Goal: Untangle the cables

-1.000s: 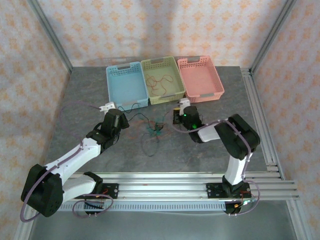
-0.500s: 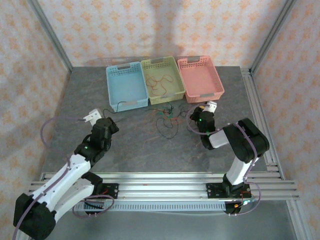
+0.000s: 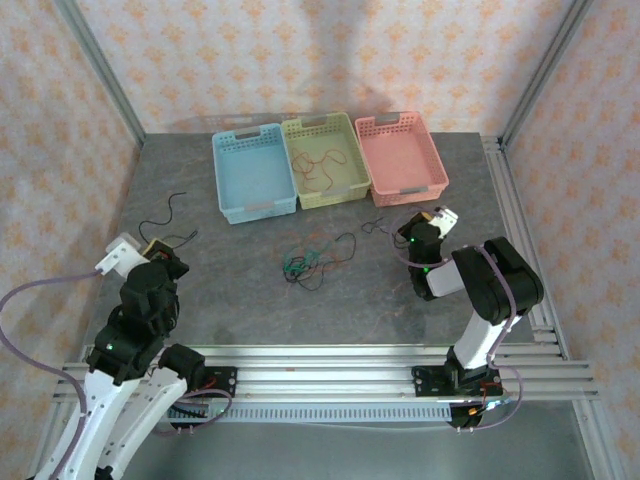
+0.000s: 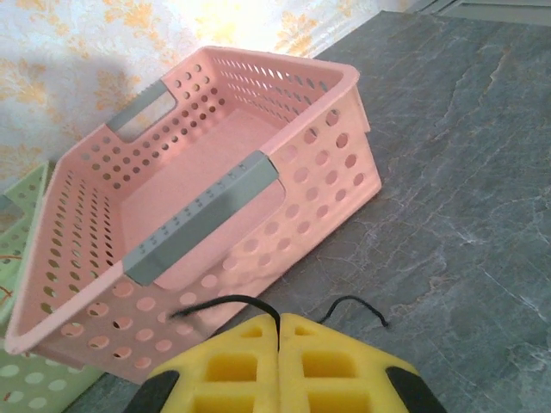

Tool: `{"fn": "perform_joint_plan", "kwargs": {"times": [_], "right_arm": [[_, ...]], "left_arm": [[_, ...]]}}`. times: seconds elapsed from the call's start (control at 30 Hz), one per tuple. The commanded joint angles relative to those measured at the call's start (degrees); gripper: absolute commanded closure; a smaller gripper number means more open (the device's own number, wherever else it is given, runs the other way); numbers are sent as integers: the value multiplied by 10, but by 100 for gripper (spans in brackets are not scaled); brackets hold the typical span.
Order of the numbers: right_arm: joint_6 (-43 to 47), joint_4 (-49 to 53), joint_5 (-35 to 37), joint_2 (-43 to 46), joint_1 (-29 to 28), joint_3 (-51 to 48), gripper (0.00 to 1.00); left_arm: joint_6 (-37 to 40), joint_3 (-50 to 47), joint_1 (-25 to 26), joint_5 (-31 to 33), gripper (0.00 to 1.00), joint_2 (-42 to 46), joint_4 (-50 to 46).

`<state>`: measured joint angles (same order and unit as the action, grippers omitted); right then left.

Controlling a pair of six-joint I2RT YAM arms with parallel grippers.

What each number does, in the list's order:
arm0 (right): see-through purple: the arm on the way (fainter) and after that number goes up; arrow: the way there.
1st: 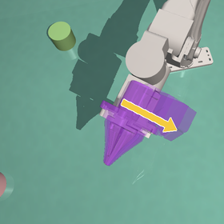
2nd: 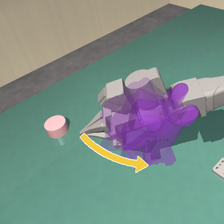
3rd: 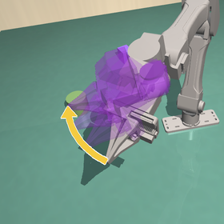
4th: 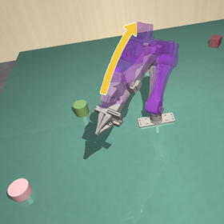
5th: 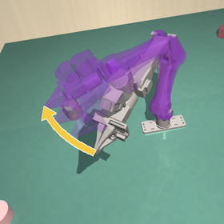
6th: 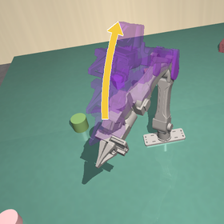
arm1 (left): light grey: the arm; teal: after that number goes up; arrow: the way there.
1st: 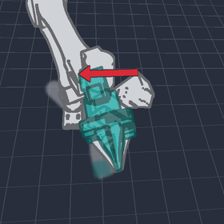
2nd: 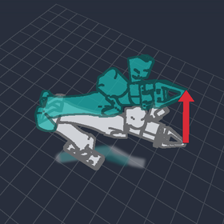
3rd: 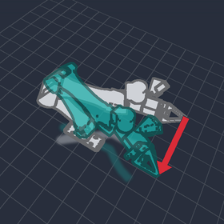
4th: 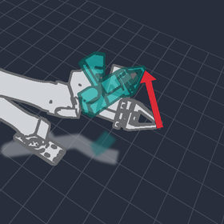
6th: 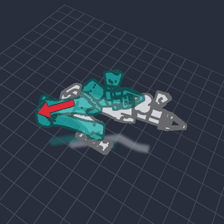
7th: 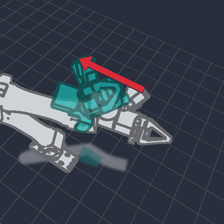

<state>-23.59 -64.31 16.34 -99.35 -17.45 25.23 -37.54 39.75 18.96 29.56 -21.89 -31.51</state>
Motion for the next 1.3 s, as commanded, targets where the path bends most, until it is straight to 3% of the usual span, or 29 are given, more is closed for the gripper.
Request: {"fn": "perform_joint_plan", "kwargs": {"times": [0.0, 0.27, 0.47, 0.73, 0.97, 1.17, 1.27], "right_arm": [[-3, -62, -35, -3, 3, -7, 100], [2, -99, -102, -16, 1, 0, 100], [0, -111, -119, -26, 1, 3, 100], [-1, -112, -133, -29, 1, 5, 100], [-13, -111, -142, -38, 2, 12, 100], [-14, -106, -146, -41, 2, 16, 100], [-12, -102, -148, -40, 2, 16, 100]], "left_arm": [[21, -13, -4, -75, 100, -37, 2], [31, -7, -4, -272, 100, -172, 124], [30, -15, -2, -336, 100, -279, 187], [33, -8, 5, -347, 100, -390, 241], [31, 7, 11, -344, 100, -405, 241], [39, 72, 13, -315, 100, -370, 167], [49, 133, 13, -263, 100, -349, 97]]}}
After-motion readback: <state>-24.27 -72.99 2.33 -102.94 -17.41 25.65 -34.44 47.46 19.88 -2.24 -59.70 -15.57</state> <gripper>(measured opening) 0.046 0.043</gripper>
